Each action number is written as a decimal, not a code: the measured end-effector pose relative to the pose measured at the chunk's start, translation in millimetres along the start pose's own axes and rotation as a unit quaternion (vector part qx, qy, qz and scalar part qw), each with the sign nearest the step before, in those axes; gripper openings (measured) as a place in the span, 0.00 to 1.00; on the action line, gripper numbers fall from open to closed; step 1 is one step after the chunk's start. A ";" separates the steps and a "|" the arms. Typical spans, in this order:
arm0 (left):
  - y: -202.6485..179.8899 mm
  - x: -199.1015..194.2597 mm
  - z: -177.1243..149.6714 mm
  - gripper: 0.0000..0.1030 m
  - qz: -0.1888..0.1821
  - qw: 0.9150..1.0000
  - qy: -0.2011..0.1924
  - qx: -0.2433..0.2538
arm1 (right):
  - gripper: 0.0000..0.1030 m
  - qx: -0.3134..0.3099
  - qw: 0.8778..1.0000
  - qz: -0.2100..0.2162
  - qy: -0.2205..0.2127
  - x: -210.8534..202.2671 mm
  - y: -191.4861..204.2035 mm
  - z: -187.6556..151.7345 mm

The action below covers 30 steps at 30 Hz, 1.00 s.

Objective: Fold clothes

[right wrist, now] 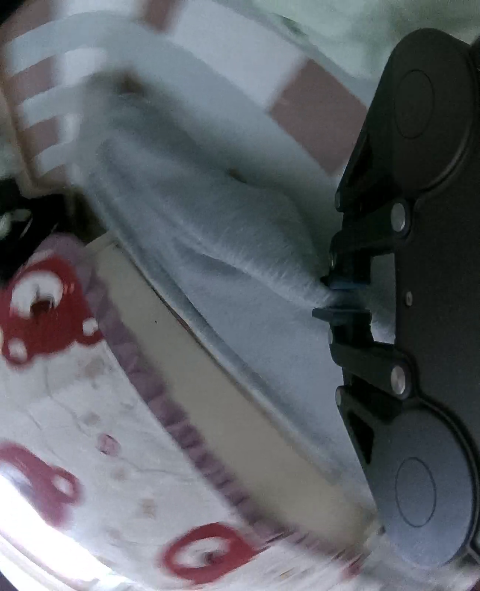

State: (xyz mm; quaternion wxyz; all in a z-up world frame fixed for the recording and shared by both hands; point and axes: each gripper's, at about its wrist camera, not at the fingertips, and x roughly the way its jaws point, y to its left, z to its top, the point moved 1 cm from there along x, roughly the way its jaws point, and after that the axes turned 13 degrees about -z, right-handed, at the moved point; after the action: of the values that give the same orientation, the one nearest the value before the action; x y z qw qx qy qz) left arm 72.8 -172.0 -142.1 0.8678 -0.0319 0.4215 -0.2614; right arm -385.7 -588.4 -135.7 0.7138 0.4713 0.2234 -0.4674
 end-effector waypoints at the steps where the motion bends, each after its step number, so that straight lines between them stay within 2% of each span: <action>1: 2.7 1.3 0.2 0.08 -0.005 1.000 0.003 -0.010 | 0.10 0.005 1.000 -0.001 0.003 0.0 -1.5 0.0; 3: 9.8 3.8 0.3 0.08 -0.019 0.999 0.011 -0.036 | 0.10 0.014 1.000 -0.002 0.010 -0.1 -4.5 0.1; 5: 21.0 6.0 -1.1 0.10 -0.041 0.997 0.018 -0.067 | 0.18 0.023 1.000 -0.004 0.017 -0.2 -7.5 0.1; 6: 25.5 6.9 -2.2 0.11 -0.050 0.995 0.018 -0.079 | 0.19 0.028 0.999 -0.005 0.020 -0.2 -9.0 0.2; 8: 34.5 8.7 -4.5 0.15 -0.067 0.992 0.020 -0.102 | 0.37 0.037 0.999 -0.007 0.027 -0.3 -12.1 0.2; 10: 39.5 9.5 -8.0 0.21 -0.081 0.990 0.016 -0.113 | 0.40 0.047 0.998 -0.007 0.033 -0.2 -14.5 -0.9; 12: 36.9 9.4 -10.6 0.21 -0.085 0.992 0.006 -0.094 | 0.39 0.053 0.998 0.009 0.031 2.3 -10.8 -14.6; 13: 33.3 9.5 -10.4 0.18 -0.082 0.993 0.004 -0.079 | 0.39 0.053 0.998 0.016 0.032 4.4 -7.7 -21.6; 14: 29.7 9.7 -10.2 0.12 -0.080 0.995 0.002 -0.065 | 0.21 0.030 0.999 0.019 0.034 9.1 1.8 -27.9; 15: 25.8 8.1 -9.4 0.08 -0.078 0.996 0.000 -0.049 | 0.09 -0.007 1.000 0.012 0.024 8.3 13.0 -29.5; 17: 14.0 0.9 -2.8 0.07 -0.073 0.997 -0.006 -0.009 | 0.08 -0.079 0.997 -0.001 0.003 5.8 35.0 -32.1; 19: 2.8 -3.8 8.3 0.07 -0.069 0.997 -0.009 0.025 | 0.07 -0.114 0.993 0.010 -0.016 -2.6 52.2 -26.2; 23: -8.5 3.2 49.7 0.07 -0.078 0.996 -0.002 0.036 | 0.07 -0.156 0.987 0.030 -0.024 1.5 92.5 7.4; 26: -17.6 15.2 84.9 0.07 -0.083 0.996 0.004 0.040 | 0.07 -0.172 0.984 0.037 -0.022 19.5 122.8 36.6; 30: -45.7 46.1 127.9 0.07 -0.063 0.994 0.010 0.088 | 0.07 -0.207 0.978 0.024 -0.021 46.1 154.7 59.9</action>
State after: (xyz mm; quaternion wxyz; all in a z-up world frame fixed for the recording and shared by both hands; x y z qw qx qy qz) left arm 172.4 -254.7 -80.2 0.8448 0.0203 0.4026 -0.3518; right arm -235.8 -643.9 -71.7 0.8112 0.3091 0.2888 -0.4037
